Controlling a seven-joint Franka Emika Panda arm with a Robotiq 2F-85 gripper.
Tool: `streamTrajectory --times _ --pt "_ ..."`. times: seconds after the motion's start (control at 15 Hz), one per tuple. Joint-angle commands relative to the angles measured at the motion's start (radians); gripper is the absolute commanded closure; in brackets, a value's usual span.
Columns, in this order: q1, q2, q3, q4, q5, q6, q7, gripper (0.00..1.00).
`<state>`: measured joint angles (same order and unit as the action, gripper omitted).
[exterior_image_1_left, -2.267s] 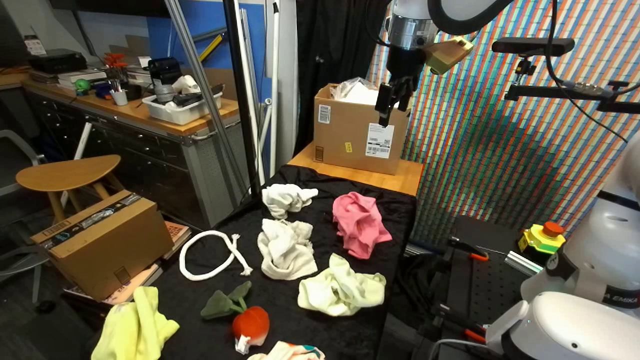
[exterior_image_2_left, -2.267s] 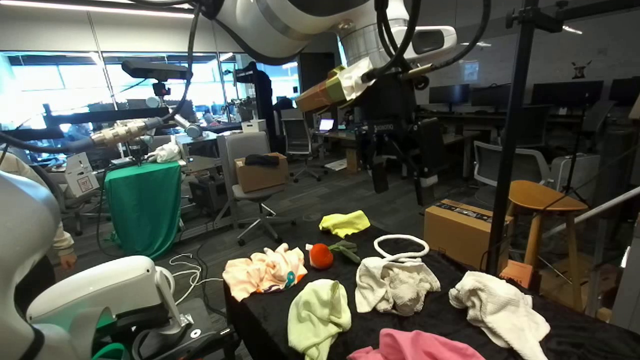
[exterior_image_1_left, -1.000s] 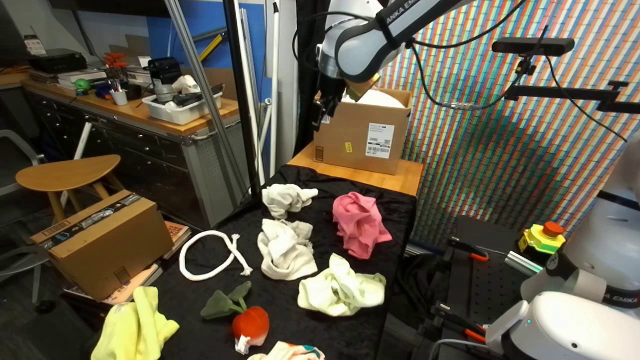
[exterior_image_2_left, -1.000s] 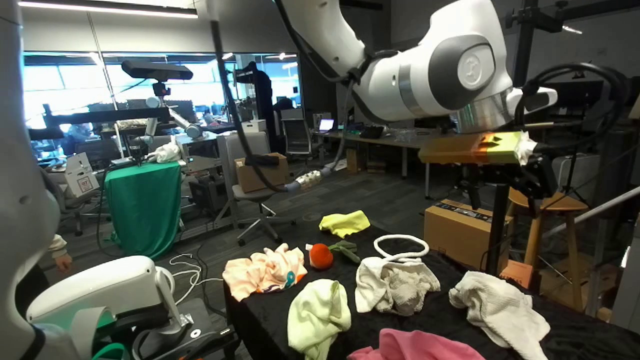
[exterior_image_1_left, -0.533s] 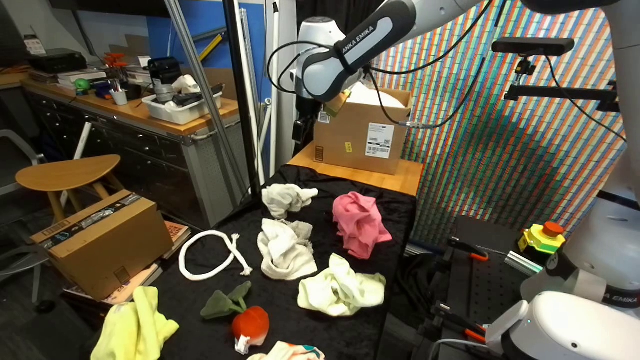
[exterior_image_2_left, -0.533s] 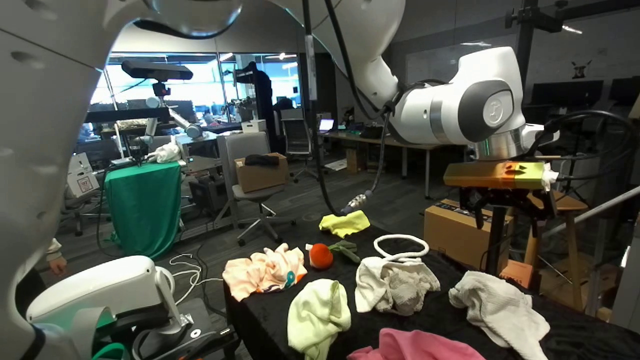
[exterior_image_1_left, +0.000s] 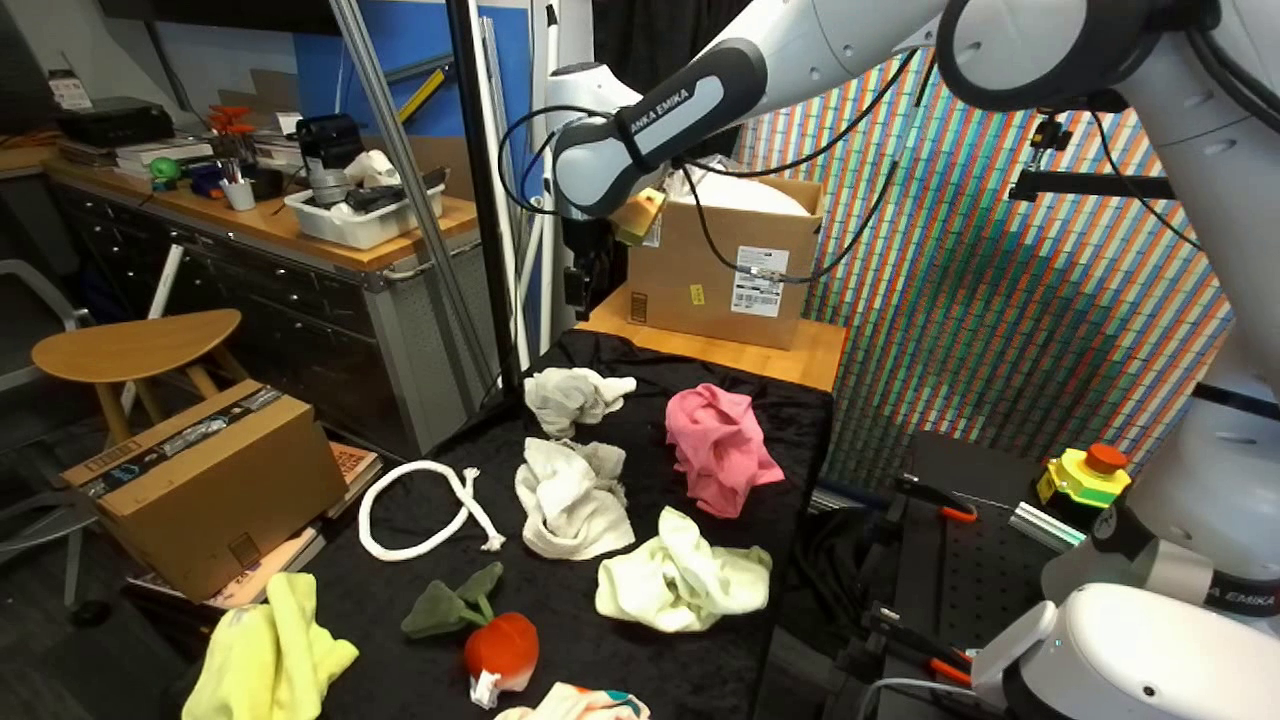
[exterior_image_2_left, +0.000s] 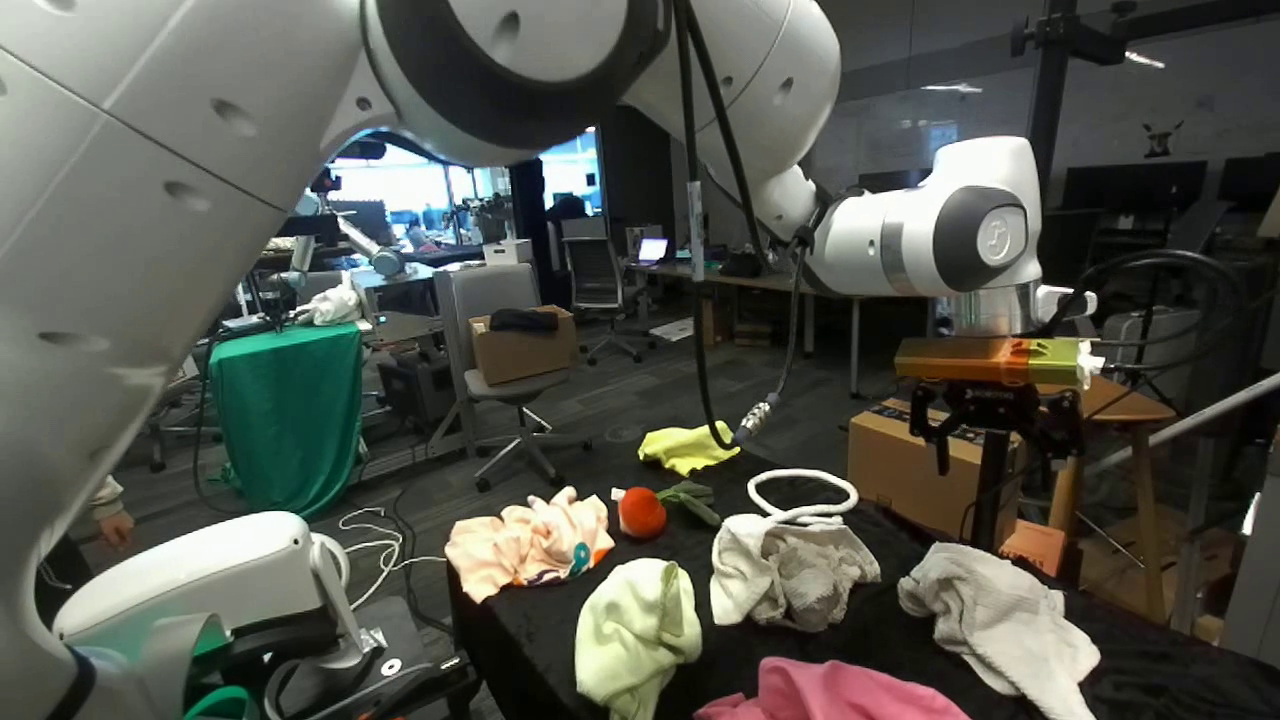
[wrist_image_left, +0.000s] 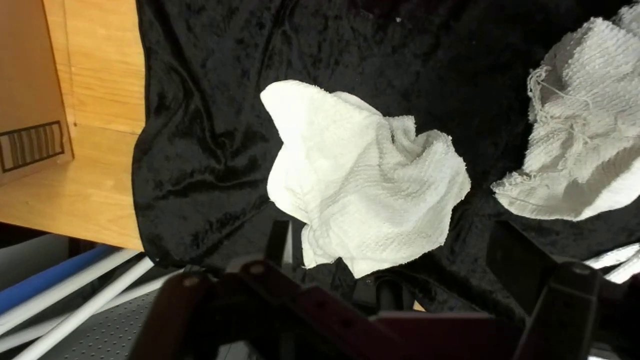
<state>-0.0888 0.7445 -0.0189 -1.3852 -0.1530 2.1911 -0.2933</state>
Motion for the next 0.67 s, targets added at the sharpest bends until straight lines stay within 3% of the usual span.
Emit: streamTrajectory --times 0.0,0.6 --pt "0.012 0.144 0.004 0.185 0.004 -0.048 0.003 0.00" --pt "0.055 0.375 -0.050 0.394 0.006 -0.071 0.195 0.00"
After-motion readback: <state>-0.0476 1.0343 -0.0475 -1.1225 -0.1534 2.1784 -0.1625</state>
